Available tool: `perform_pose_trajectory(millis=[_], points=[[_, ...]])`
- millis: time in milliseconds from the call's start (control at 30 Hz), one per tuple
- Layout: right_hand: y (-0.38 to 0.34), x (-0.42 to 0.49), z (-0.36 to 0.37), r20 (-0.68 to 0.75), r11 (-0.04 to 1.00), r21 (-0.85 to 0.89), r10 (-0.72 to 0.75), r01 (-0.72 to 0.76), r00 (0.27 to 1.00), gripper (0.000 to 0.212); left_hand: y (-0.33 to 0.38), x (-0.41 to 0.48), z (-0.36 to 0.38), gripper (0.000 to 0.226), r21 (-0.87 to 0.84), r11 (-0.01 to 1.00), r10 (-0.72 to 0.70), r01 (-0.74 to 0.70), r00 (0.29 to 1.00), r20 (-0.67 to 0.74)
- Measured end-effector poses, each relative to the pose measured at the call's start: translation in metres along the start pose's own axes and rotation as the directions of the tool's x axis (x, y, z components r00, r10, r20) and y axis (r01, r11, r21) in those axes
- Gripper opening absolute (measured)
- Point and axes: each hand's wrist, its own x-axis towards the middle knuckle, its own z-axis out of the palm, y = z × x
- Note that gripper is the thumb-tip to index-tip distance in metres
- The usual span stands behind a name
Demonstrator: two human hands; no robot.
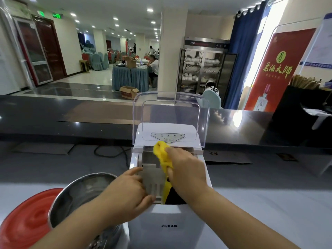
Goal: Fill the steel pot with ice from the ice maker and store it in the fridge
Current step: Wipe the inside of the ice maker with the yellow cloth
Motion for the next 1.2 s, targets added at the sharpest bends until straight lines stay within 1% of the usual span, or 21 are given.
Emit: perform_pose_trajectory(millis=[33, 100, 200, 267, 333, 400, 467, 533, 633, 700, 733, 800, 833, 933, 1000, 1067, 1133, 1200], points=[[-0.009, 0.003, 0.010, 0.062, 0.997, -0.023, -0.072, 0.073, 0.996, 0.034, 0.000, -0.002, 0.002, 0.044, -0.012, 1.000, 0.001, -0.001, 1.000, -0.025], [-0.024, 0.010, 0.027, 0.184, 0.986, -0.026, -0.158, 0.166, 0.970, 0.032, 0.001, -0.004, 0.005, 0.043, -0.054, 0.998, -0.017, 0.013, 0.997, -0.071], [-0.031, 0.016, 0.035, 0.256, 0.974, -0.022, -0.212, 0.225, 0.943, 0.035, 0.003, -0.004, 0.010, 0.039, -0.129, 0.991, -0.056, 0.042, 0.992, -0.109], [-0.030, 0.016, 0.037, 0.359, 0.974, -0.009, -0.207, 0.225, 0.910, 0.046, 0.004, -0.005, 0.012, 0.037, -0.178, 0.981, -0.090, 0.070, 0.990, -0.105], [-0.029, 0.018, 0.037, 0.431, 0.977, -0.021, -0.181, 0.211, 0.884, 0.055, 0.005, -0.006, 0.013, 0.039, -0.200, 0.975, -0.117, 0.095, 0.988, -0.100], [-0.027, 0.024, 0.037, 0.489, 0.983, -0.029, -0.143, 0.180, 0.860, 0.056, 0.006, -0.008, 0.013, 0.041, -0.209, 0.972, -0.131, 0.106, 0.985, -0.112], [-0.026, 0.033, 0.037, 0.560, 0.989, -0.032, -0.104, 0.147, 0.822, 0.053, 0.007, -0.009, 0.013, 0.042, -0.212, 0.971, -0.135, 0.108, 0.984, -0.120], [-0.023, 0.040, 0.035, 0.601, 0.993, -0.034, -0.074, 0.117, 0.796, 0.052, 0.007, -0.009, 0.014, 0.042, -0.203, 0.972, -0.144, 0.118, 0.983, -0.117], [-0.022, 0.041, 0.035, 0.604, 0.996, -0.022, -0.055, 0.085, 0.795, 0.054, 0.006, -0.007, 0.013, 0.044, -0.224, 0.964, -0.171, 0.146, 0.981, -0.096], [-0.022, 0.041, 0.037, 0.597, 0.997, -0.019, -0.048, 0.073, 0.801, 0.053, 0.004, -0.004, 0.008, 0.044, -0.288, 0.945, -0.192, 0.153, 0.975, -0.111], [-0.022, 0.040, 0.038, 0.588, 0.997, -0.022, -0.052, 0.080, 0.808, 0.051, 0.002, -0.001, 0.003, 0.042, -0.311, 0.938, -0.202, 0.150, 0.969, -0.142], [-0.023, 0.038, 0.038, 0.570, 0.997, -0.021, -0.054, 0.081, 0.820, 0.047, -0.005, 0.006, -0.006, 0.033, -0.251, 0.951, -0.242, 0.178, 0.937, -0.252], [-0.023, 0.037, 0.038, 0.564, 0.997, -0.019, -0.050, 0.073, 0.824, 0.048, -0.010, 0.009, -0.009, 0.034, -0.201, 0.954, -0.273, 0.222, 0.921, -0.277], [-0.024, 0.036, 0.038, 0.556, 0.996, -0.041, -0.046, 0.083, 0.830, 0.053, -0.023, 0.014, -0.008, 0.044, -0.049, 0.956, -0.293, 0.289, 0.930, -0.223], [-0.027, 0.036, 0.039, 0.541, 0.992, -0.079, -0.038, 0.096, 0.840, 0.048, -0.026, 0.015, -0.002, 0.047, -0.018, 0.944, -0.327, 0.330, 0.926, -0.189], [-0.033, 0.036, 0.042, 0.518, 0.983, -0.140, -0.032, 0.122, 0.855, 0.047, -0.024, 0.017, 0.004, 0.048, -0.064, 0.927, -0.375, 0.370, 0.906, -0.195], [-0.037, 0.036, 0.044, 0.501, 0.969, -0.189, -0.045, 0.160, 0.864, 0.051, -0.021, 0.021, 0.006, 0.049, -0.163, 0.907, -0.417, 0.389, 0.883, -0.213], [-0.036, 0.036, 0.043, 0.488, 0.966, -0.190, -0.064, 0.177, 0.870, 0.047, -0.021, 0.024, 0.009, 0.049, -0.272, 0.876, -0.460, 0.398, 0.859, -0.224]])
